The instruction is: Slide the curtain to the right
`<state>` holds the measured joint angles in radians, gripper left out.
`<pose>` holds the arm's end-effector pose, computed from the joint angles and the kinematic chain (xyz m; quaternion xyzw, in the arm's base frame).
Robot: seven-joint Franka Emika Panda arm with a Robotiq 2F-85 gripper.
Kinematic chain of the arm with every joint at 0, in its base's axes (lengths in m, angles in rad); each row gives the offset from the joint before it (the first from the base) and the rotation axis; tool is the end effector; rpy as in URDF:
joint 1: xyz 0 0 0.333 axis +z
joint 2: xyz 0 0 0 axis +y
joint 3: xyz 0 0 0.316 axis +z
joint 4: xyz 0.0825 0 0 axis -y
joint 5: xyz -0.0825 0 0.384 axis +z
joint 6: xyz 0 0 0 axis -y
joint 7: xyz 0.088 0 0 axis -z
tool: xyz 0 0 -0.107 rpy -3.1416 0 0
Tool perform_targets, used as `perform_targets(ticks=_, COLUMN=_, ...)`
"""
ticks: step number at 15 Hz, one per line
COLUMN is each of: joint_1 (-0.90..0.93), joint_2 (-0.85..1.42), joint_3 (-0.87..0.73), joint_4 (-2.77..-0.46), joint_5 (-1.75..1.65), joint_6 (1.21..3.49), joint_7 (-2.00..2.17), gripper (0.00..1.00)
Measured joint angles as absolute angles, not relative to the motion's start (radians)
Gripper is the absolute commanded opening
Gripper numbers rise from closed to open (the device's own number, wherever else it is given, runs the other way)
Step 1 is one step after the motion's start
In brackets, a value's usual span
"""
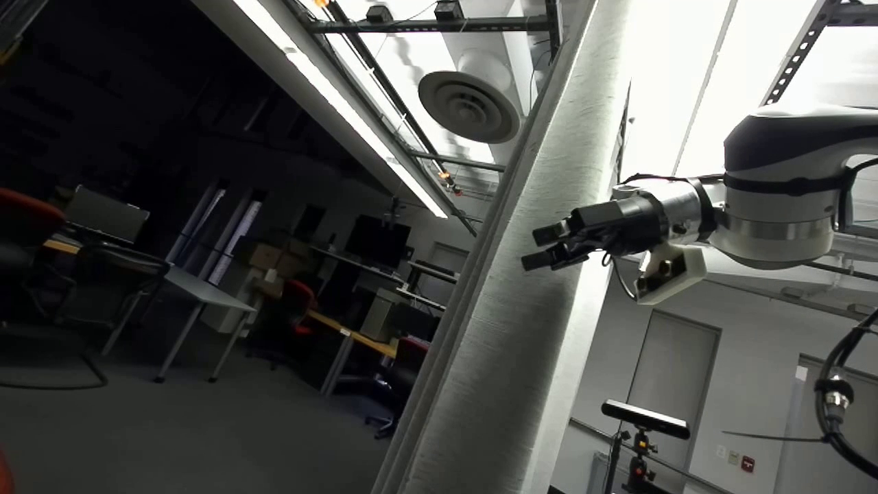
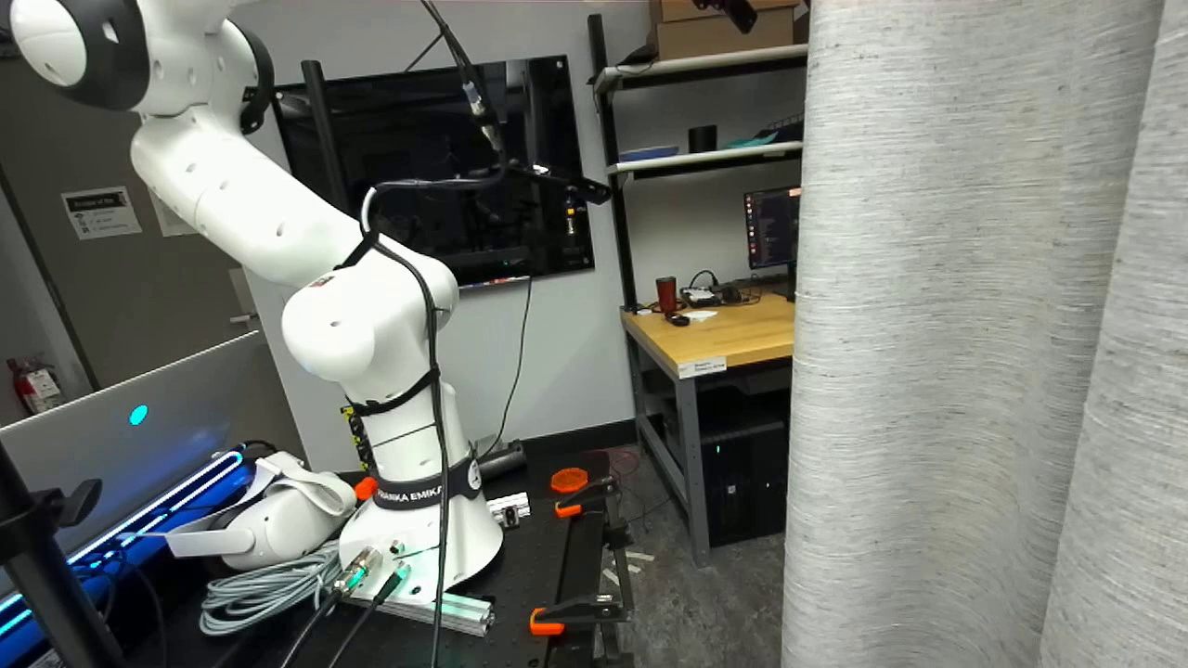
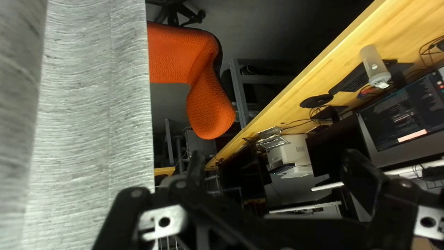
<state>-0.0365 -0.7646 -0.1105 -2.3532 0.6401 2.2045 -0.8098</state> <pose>0.3580 -0.0468 0.6635 -0.8779 -0.1981 -0.4010 0.1712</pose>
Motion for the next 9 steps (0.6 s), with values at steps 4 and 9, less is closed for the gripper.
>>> perform_targets(ticks=4, joint_1=-0.036, joint_2=-0.768, joint_3=-0.111, joint_4=-2.355, joint_5=0.640, joint_6=2.205, joint_7=-0.809, gripper=1.00)
perform_targets(ticks=9, joint_1=-0.036, joint_2=-0.771, joint_3=-0.111, joint_4=-2.357, joint_5=0.640, joint_6=2.205, joint_7=-0.809, gripper=1.00)
